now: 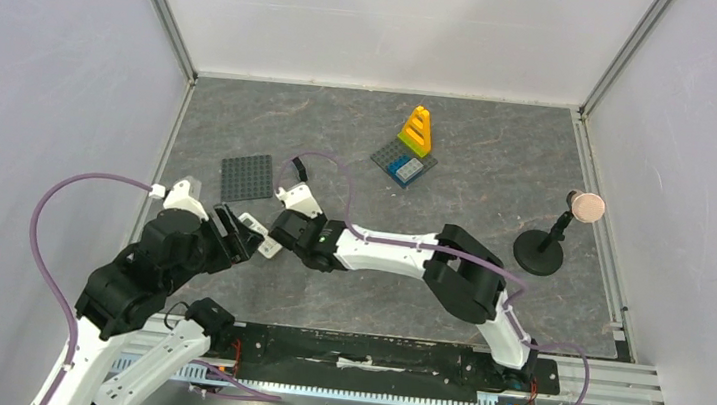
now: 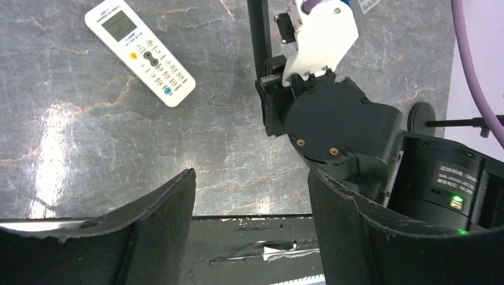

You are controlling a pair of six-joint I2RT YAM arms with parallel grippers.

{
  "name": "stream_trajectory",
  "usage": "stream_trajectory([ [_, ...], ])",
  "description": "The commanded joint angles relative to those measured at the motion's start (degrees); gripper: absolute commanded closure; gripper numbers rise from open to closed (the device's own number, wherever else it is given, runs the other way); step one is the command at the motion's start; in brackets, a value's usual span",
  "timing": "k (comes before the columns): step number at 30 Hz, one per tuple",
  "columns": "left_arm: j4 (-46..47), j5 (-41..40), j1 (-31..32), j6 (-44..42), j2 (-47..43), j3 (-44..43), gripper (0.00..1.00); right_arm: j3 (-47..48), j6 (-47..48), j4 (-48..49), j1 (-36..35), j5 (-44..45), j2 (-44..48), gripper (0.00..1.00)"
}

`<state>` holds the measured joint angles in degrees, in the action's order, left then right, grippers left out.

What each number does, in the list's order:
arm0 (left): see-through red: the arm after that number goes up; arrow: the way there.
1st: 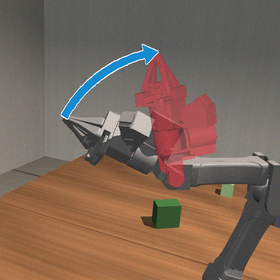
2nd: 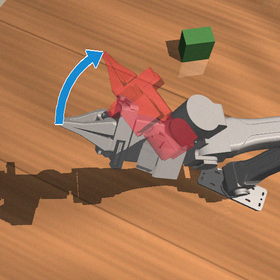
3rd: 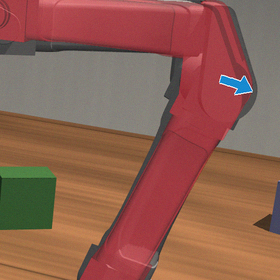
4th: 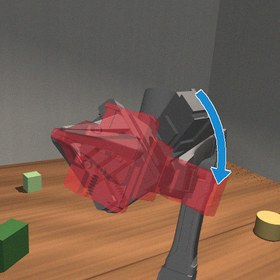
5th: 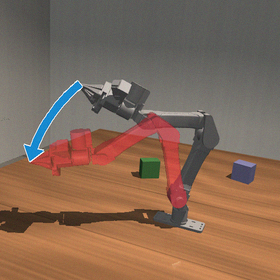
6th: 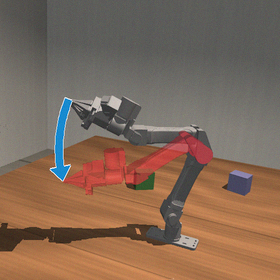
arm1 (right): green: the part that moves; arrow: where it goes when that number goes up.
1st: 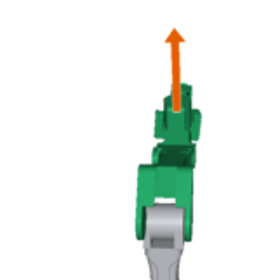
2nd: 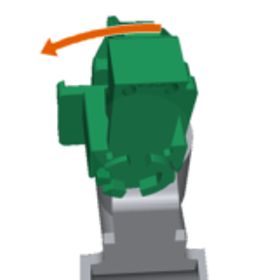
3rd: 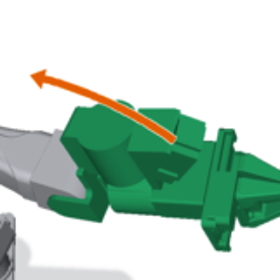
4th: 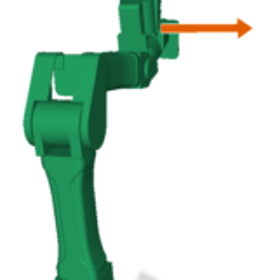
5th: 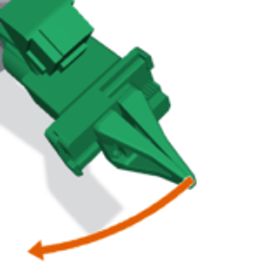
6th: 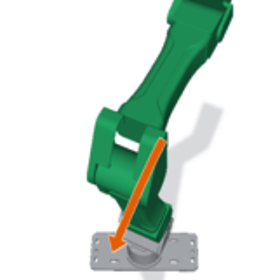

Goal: Load the batteries into the remote control

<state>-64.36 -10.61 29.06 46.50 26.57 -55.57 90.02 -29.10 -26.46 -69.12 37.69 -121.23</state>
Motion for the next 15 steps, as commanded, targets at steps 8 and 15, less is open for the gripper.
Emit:
stream_trajectory([
  [8, -8.6, -3.0, 0.0, 10.5, 1.3, -2.3, 0.25, 4.1, 2.2, -1.7, -0.6, 1.9, -5.7, 0.75],
  [15, -6.9, 1.2, 0.0, 6.3, 1.3, -1.6, 0.23, -1.0, 2.2, 3.5, -0.6, -5.9, -0.5, 0.51],
])
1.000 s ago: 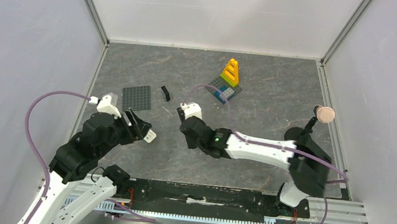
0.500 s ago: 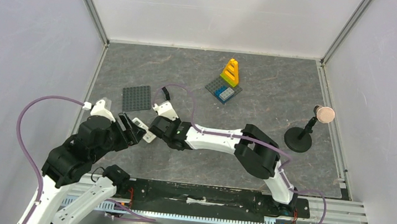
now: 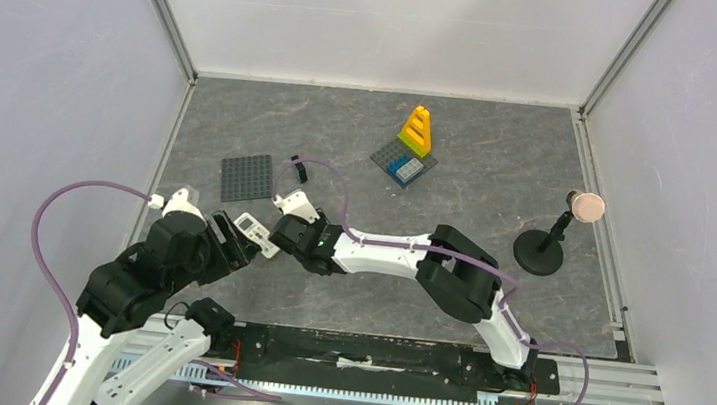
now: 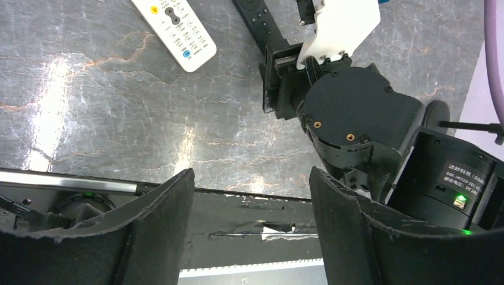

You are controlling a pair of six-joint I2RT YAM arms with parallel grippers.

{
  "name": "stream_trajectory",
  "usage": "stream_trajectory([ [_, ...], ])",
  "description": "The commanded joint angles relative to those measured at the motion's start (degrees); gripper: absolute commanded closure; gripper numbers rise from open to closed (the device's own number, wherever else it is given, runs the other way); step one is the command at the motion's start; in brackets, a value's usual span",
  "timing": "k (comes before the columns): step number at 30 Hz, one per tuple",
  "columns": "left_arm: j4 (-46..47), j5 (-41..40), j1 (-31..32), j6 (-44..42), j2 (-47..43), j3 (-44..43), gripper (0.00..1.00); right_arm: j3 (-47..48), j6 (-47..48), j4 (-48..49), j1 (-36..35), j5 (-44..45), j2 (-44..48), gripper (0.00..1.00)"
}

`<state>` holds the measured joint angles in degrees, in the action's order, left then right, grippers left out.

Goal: Load the batteries into the remote control

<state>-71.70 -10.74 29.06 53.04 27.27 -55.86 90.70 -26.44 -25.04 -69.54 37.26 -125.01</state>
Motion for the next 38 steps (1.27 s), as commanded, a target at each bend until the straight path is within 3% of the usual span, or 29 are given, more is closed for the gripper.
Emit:
stream_trajectory([
  [1, 1.0, 1.5, 0.0, -0.9, 0.5, -1.2, 0.23, -1.9, -0.6, 2.0, -0.2, -5.9, 4.1, 0.51],
  [5, 1.7, 1.8, 0.0, -3.6, -0.4, -1.4, 0.23, -5.4, -2.9, 1.9, 0.0, -9.3, 11.0, 0.47],
  [11, 1.7, 4.7, 0.0, -7.7, -1.7, -1.4, 0.23, -20.9, -8.5, 2.8, -0.1, -12.7, 33.0, 0.34],
  [14, 1.7, 4.3, 0.0, -8.8, -3.1, -2.5, 0.23, -29.9, -10.4, 2.0, -0.1, -10.9, 45.9, 0.23],
  [16, 1.3, 4.0, 0.0, -9.5, -3.7, -3.8, 0.23, -33.8, -10.1, 0.7, -0.1, -11.3, 55.8, 0.06],
  [17, 1.2, 3.8, 0.0, -9.8, -4.0, -4.7, 0.23, -34.5, -10.1, -1.0, -0.2, -11.0, 59.4, 0.02],
  [22, 0.6, 2.9, 0.0, -11.7, -4.8, -9.3, 0.23, -35.4, -9.3, -5.2, -0.5, -9.2, 76.8, 0.02],
  [27, 1.2, 2.5, 0.0, -13.6, -6.6, -13.7, 0.22, -36.3, -6.1, -1.7, -0.5, -9.7, 89.3, 0.02],
  [38, 2.0, 3.3, 0.1, -15.5, -10.8, -14.8, 0.19, -33.6, -4.7, 0.3, -0.5, -9.9, 94.5, 0.02],
])
